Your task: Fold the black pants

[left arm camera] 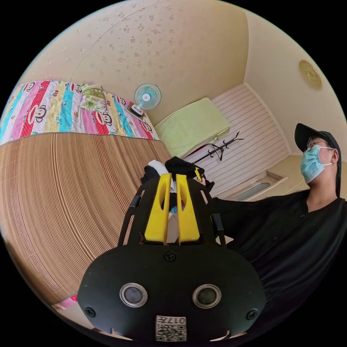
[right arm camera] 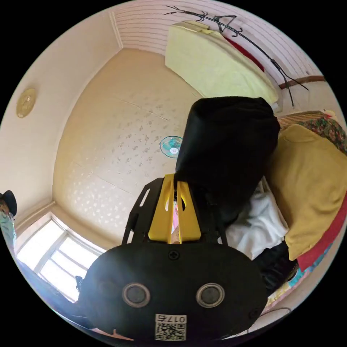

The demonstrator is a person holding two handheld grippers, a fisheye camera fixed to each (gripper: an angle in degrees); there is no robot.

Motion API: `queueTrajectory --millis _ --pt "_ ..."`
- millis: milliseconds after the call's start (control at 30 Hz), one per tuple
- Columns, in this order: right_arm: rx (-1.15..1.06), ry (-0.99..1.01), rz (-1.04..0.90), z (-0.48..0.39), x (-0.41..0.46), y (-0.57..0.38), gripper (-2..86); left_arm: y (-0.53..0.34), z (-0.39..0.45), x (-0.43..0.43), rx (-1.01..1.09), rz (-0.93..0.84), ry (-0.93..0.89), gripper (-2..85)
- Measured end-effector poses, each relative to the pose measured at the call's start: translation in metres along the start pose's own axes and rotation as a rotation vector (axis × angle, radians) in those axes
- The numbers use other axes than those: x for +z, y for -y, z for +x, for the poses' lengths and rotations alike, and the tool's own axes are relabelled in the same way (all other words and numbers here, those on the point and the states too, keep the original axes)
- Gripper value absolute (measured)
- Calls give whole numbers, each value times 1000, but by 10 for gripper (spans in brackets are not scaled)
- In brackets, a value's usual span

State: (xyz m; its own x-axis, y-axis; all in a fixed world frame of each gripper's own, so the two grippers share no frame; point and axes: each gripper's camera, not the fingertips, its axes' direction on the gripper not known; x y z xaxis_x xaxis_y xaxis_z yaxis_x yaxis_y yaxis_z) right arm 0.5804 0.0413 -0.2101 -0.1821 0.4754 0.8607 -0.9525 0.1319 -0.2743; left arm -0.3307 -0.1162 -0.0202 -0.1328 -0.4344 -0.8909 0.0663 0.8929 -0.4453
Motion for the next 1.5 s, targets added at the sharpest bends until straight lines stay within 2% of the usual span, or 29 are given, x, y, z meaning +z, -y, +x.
queueTrajectory --millis 67,167,233,367,433,467,500,600,733,900,1133,1267,1367,1467,1500 --pt "-122 120 0 -55 0 3 2 -8 0 10 25 10 9 42" --pt "-426 272 -74 -170 3 -7 1 -18 11 33 106 4 38 48" --pt "-574 483 -126 -254 6 -27 1 -21 29 58 208 -22 33 53" --pt "-583 617 -202 -347 26 -67 2 -16 61 81 308 -29 32 68" --pt "-518 873 -274 -386 49 -106 2 -18 93 84 402 8 50 81" --pt "-509 915 -287 -397 55 -118 2 -20 102 83 428 21 65 83" --pt "-510 937 -319 -423 66 -144 2 -25 119 82 471 46 111 93" --pt "-544 837 -404 -481 93 -217 2 -45 158 79 561 84 197 124" --pt "-330 1002 -544 -500 142 -317 3 -82 175 99 570 73 420 155" --pt "-260 1098 -647 -520 159 -412 2 -115 158 93 485 132 555 158" --pt "-345 1152 -694 -549 147 -470 4 -173 174 43 515 141 469 143" --pt "-366 1147 -705 -561 146 -506 4 -187 199 33 487 162 581 164" --pt "-386 1192 -739 -568 151 -537 4 -201 210 30 507 181 587 183" --pt "-436 1201 -773 -582 158 -572 4 -206 218 30 547 144 492 146" --pt "-451 1192 -785 -585 163 -583 4 -207 220 31 577 133 423 105"
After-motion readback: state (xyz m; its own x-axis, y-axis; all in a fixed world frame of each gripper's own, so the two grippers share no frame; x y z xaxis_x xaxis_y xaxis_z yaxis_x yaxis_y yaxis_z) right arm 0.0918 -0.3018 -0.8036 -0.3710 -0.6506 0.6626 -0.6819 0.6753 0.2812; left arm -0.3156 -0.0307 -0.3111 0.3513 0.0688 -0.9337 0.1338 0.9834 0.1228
